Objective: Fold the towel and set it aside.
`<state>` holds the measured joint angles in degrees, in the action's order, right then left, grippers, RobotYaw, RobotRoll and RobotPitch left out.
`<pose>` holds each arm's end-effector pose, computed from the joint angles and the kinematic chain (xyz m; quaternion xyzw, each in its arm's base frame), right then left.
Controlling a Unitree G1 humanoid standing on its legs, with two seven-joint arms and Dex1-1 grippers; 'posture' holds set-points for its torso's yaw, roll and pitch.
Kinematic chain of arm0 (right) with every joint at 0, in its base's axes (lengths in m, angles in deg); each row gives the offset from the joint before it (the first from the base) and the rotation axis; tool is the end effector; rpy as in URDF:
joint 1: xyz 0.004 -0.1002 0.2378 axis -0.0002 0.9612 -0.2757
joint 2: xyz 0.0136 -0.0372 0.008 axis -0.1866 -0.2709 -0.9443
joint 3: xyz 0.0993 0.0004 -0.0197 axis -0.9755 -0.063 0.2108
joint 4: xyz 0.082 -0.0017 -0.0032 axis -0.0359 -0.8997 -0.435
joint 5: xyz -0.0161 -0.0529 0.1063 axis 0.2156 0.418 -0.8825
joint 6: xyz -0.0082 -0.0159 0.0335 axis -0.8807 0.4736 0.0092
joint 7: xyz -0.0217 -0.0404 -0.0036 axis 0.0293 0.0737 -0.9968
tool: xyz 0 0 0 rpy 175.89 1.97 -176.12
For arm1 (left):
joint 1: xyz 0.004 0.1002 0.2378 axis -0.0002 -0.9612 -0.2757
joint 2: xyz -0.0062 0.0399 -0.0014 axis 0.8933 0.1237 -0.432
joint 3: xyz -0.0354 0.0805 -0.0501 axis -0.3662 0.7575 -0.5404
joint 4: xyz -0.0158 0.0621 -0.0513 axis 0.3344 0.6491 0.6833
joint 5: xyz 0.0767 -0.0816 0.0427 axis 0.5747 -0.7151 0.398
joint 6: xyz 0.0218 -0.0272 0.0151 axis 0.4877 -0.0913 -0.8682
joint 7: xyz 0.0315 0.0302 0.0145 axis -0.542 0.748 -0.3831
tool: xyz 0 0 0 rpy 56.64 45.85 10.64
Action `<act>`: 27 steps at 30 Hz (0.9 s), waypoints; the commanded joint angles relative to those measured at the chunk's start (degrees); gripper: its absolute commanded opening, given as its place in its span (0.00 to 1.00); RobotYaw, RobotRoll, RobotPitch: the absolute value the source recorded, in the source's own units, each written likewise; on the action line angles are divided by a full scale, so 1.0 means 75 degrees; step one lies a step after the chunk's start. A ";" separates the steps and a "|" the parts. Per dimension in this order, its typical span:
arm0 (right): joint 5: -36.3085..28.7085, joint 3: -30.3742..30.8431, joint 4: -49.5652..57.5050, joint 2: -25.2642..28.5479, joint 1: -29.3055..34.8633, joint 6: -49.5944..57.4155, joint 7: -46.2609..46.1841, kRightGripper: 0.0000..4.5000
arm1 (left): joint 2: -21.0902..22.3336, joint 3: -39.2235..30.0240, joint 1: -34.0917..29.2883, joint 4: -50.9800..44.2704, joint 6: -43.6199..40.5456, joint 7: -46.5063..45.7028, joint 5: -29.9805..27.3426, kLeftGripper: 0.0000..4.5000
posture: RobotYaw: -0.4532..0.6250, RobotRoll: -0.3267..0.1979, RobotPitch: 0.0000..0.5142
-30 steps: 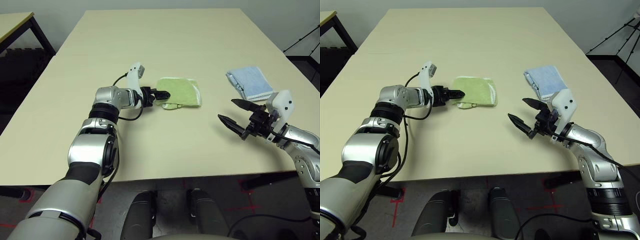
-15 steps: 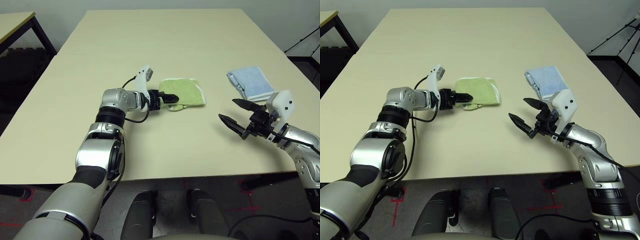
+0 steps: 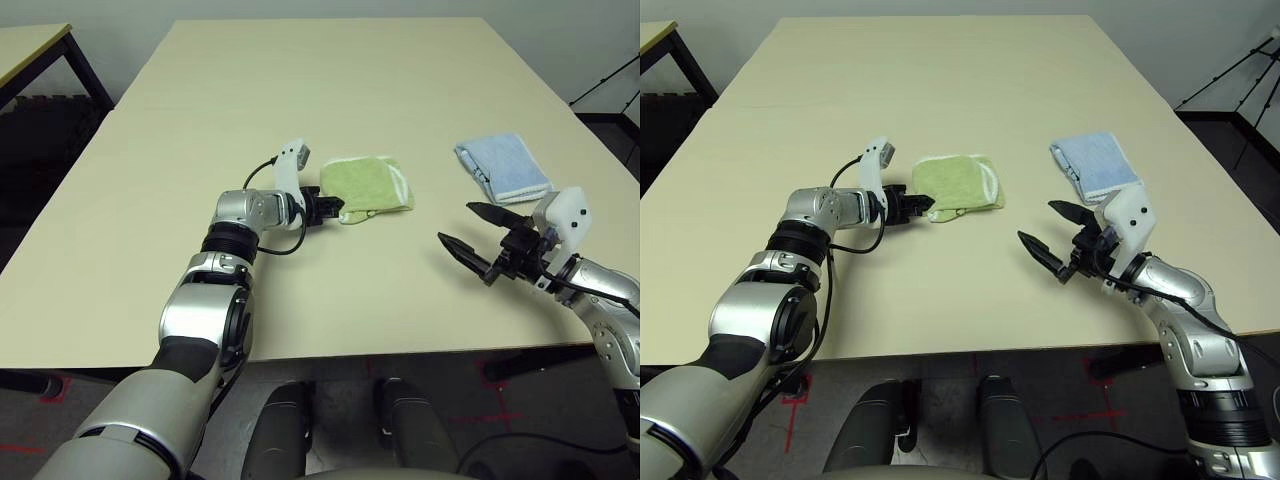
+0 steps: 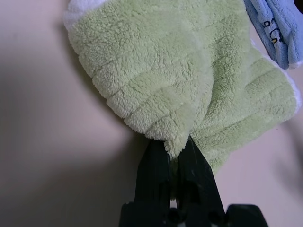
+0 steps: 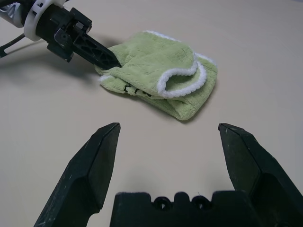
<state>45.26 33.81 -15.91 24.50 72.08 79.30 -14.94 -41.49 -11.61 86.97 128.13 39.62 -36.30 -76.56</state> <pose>0.2397 -0.2541 0.1402 -0.1190 -0.0083 0.3402 0.9328 0.3731 0.1375 0.1440 -0.1610 0.3168 -0.3321 0.8737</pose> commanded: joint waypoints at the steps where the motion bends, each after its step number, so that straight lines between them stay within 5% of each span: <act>1: 0.0020 -0.0146 0.0036 0.0110 0.0039 0.0033 -0.0019 1.00 | -0.0053 0.0081 -0.0156 -0.0054 -0.0190 0.0103 -0.0014 0.00 | 0.33 0.62 0.25; 27: 0.0165 0.0063 -0.0463 0.0069 -0.0456 -0.0024 0.0275 1.00 | 0.0734 -0.1351 0.0913 0.0822 0.1799 -0.1124 -0.0207 0.00 | 0.38 0.62 0.22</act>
<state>46.13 33.91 -18.83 24.56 68.75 79.24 -13.39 -36.56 -20.69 92.83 132.76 50.79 -42.78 -77.74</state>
